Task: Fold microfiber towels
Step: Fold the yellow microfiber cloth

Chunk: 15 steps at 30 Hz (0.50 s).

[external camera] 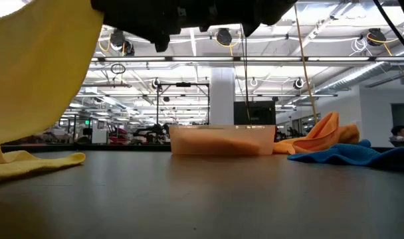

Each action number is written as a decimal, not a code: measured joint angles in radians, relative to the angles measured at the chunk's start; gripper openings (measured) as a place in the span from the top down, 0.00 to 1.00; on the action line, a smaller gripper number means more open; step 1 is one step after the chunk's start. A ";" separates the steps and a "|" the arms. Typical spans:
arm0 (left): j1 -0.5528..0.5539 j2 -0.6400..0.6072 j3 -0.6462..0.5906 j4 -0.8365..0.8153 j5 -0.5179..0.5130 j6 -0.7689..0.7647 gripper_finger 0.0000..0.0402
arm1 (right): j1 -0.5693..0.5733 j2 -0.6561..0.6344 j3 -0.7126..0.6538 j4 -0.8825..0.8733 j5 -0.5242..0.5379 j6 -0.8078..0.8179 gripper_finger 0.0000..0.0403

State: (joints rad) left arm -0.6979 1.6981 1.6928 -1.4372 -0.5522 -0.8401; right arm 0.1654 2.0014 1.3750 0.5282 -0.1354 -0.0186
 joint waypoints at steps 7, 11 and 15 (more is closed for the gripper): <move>0.000 0.000 0.000 0.003 0.000 -0.053 1.00 | -0.012 -0.030 -0.001 0.004 -0.048 -0.059 0.98; -0.012 0.000 0.000 -0.023 0.032 -0.088 0.93 | -0.027 -0.112 -0.001 -0.095 -0.027 -0.098 0.99; -0.036 -0.005 0.000 -0.098 0.012 -0.145 0.83 | -0.027 -0.232 -0.001 -0.219 0.090 -0.179 1.00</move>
State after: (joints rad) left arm -0.7344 1.6934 1.6924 -1.5353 -0.5399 -0.9851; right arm 0.1379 1.7692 1.3743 0.3090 -0.0458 -0.1979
